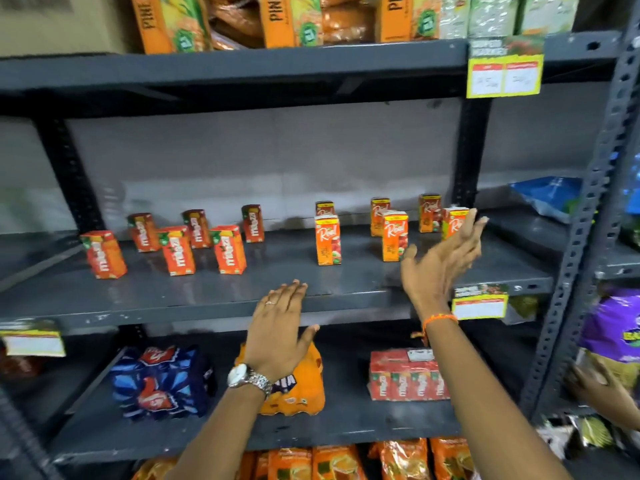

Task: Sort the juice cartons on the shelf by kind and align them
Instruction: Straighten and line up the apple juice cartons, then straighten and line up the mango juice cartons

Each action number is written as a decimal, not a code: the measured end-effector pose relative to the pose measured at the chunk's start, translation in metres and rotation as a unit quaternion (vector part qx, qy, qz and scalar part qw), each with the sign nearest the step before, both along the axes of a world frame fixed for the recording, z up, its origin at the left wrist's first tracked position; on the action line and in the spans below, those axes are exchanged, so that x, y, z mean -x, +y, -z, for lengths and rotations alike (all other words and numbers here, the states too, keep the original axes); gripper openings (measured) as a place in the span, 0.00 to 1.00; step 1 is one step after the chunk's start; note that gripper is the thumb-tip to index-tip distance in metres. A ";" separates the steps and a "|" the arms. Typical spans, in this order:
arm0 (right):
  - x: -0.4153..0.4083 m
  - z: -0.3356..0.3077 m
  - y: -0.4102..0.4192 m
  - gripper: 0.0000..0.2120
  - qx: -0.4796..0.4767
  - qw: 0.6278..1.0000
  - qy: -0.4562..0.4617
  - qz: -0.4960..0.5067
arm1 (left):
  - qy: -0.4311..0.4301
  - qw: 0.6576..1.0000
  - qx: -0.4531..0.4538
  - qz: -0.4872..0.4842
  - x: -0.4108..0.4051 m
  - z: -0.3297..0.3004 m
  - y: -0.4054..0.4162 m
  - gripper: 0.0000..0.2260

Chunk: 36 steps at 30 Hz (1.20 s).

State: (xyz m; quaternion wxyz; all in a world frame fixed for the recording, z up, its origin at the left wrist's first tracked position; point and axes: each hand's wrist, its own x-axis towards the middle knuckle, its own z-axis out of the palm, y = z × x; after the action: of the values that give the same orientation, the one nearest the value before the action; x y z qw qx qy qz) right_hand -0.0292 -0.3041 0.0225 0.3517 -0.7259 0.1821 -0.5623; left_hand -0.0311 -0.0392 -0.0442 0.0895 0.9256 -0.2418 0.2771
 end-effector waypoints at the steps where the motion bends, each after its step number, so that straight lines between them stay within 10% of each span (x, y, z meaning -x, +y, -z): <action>1: 0.000 0.005 0.020 0.46 0.024 0.999 0.003 -0.021 | 0.013 0.999 0.021 0.026 -0.001 -0.003 0.008 0.30; 8: -0.019 0.016 0.143 0.28 0.134 0.964 -0.054 -0.224 | -0.060 0.967 0.239 0.066 -0.007 -0.027 0.098 0.13; 13: -0.059 0.006 0.217 0.28 0.100 0.912 0.148 -0.370 | -0.036 0.932 0.343 -0.111 -0.050 -0.054 0.182 0.15; 20: -0.122 -0.017 0.276 0.25 0.134 0.867 0.338 -0.342 | 0.204 0.950 0.208 -0.115 -0.143 -0.078 0.248 0.38; 27: -0.122 -0.014 0.292 0.27 0.070 0.883 0.335 -0.321 | 0.228 0.929 0.289 -0.035 -0.168 -0.066 0.252 0.20; 36: -0.110 -0.011 0.290 0.15 0.060 0.911 0.307 -0.269 | 0.230 0.929 0.287 -0.050 -0.165 -0.067 0.255 0.24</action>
State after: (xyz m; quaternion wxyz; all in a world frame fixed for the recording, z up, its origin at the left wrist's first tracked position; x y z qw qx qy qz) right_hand 0.0807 -0.0140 0.0338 0.3722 -0.9040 0.0446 -0.2056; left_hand 0.1335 0.2155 0.0231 0.3906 0.9096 -0.0776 0.1188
